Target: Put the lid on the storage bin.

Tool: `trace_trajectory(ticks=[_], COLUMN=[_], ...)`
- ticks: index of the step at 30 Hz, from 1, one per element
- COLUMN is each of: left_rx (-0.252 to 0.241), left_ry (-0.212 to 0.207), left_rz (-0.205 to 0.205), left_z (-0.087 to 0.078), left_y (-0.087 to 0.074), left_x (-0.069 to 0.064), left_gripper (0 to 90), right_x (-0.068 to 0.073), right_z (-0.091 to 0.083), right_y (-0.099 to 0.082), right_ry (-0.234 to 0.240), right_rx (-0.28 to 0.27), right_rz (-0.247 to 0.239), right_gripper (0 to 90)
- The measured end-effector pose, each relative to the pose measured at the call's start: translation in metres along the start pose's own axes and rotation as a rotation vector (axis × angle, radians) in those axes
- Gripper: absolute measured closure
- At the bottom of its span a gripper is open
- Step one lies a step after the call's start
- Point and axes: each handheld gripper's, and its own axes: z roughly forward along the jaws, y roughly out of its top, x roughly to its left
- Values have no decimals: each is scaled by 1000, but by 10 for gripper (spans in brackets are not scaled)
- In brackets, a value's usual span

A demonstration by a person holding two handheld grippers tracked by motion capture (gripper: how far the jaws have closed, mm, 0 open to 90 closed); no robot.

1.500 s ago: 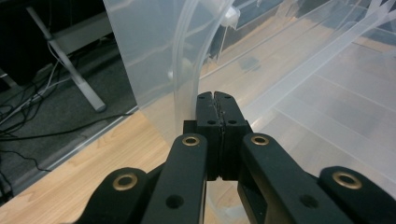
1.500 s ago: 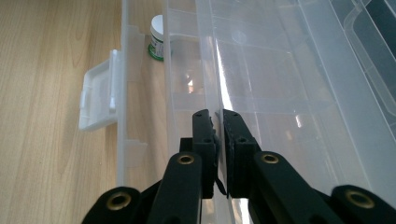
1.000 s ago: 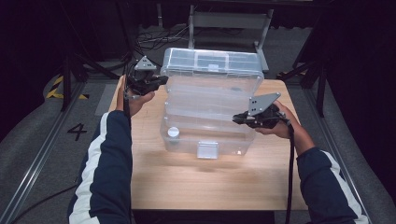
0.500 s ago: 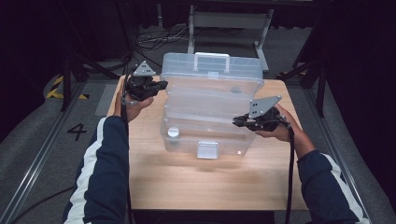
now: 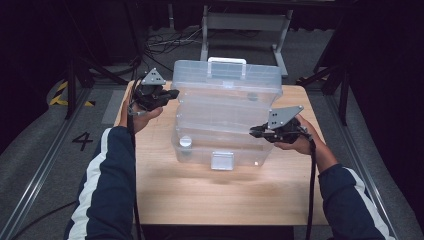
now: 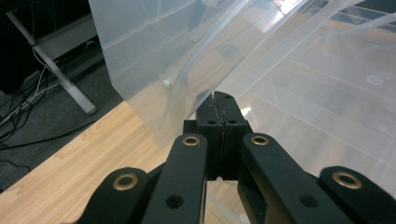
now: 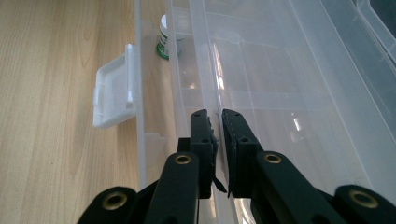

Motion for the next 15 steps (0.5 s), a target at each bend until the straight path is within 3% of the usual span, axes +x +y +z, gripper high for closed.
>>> trace_trajectory(ticks=[15], left_rx=[-12], left_ry=[-18], left_rz=[18], left_z=[-3], left_y=[-8], left_x=[-6], left_gripper=[899], right_x=[3], right_z=[-1], right_y=[-2], right_ry=[-14], right_rx=[9], right_rz=[24], right_gripper=[823])
